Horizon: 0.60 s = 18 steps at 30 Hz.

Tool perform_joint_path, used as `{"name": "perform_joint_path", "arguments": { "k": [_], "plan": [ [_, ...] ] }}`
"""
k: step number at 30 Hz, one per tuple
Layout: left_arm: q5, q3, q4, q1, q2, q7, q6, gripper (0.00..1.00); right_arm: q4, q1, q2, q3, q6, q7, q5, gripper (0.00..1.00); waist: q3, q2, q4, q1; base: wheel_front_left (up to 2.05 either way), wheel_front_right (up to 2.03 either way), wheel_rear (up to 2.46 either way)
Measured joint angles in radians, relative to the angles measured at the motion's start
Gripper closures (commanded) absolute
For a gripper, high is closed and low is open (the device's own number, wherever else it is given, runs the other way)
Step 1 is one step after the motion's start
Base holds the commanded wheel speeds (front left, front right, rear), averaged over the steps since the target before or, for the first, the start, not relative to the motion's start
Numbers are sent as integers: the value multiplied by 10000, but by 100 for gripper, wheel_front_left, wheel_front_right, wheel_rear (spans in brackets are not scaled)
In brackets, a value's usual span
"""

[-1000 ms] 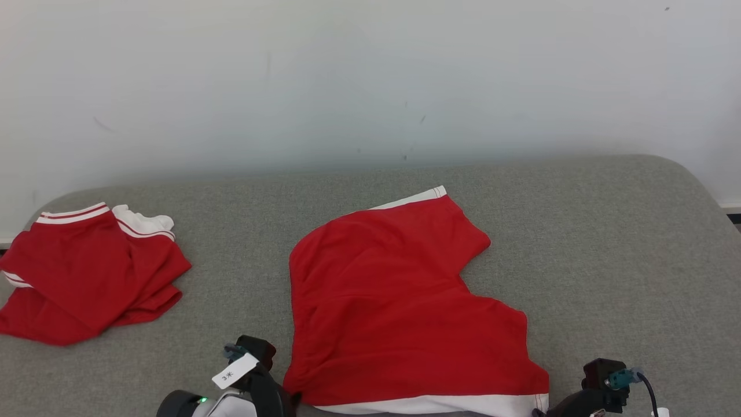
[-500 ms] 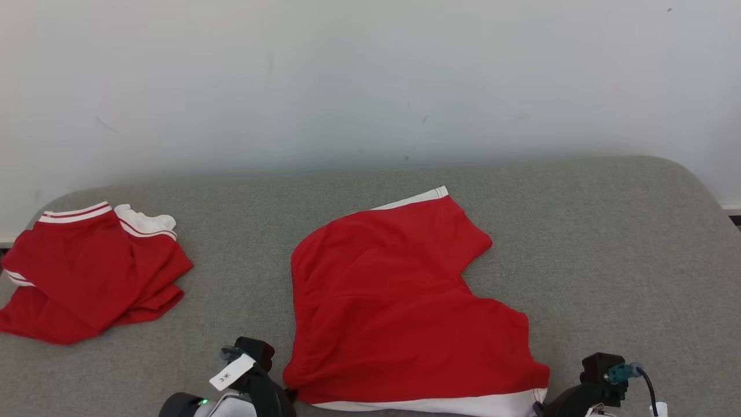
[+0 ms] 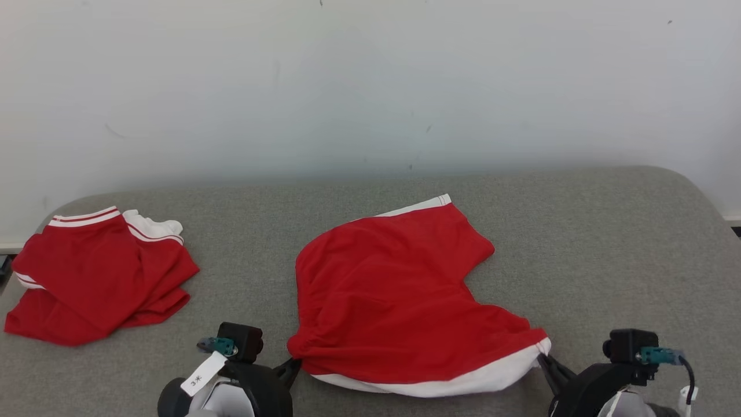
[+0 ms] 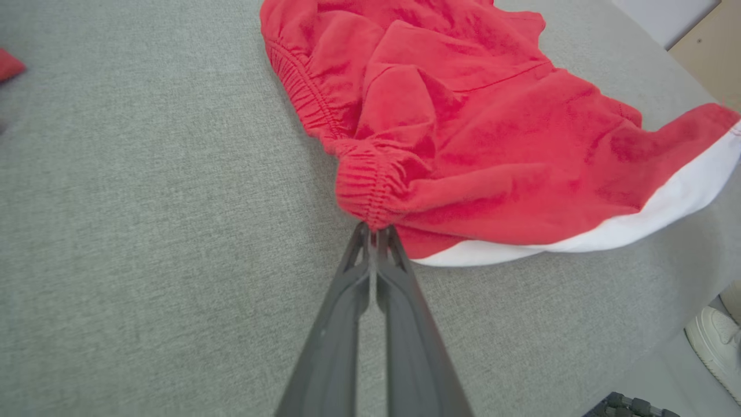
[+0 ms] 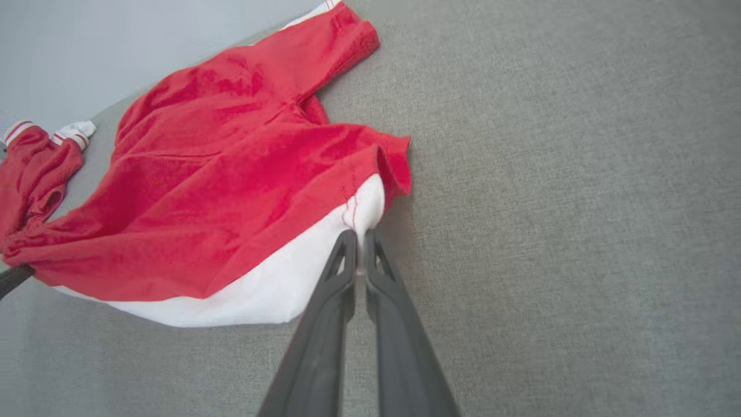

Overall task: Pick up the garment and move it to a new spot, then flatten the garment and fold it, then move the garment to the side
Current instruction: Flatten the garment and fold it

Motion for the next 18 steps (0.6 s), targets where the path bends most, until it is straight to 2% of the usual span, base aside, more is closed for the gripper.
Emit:
{"name": "perform_joint_path", "arguments": {
  "k": [4, 9, 18],
  "plan": [
    [-111, 178, -380, 170, -4, -102, 128, 100, -637, -152, -84, -184, 46, -86, 107, 100, -43, 0, 24, 0, 0, 0, 0],
    [-127, 253, -652, -54, -56, 27, 282, 100, -882, -1148, -313, -163, 136, -4, 90, 100, 30, 0, 82, 0, 0, 0, 0],
    [-132, 412, -648, -1518, -637, 568, 763, 100, -169, -3828, -414, 127, 213, 387, -215, 100, 625, 0, 234, 0, 0, 0, 0]
  ]
}}
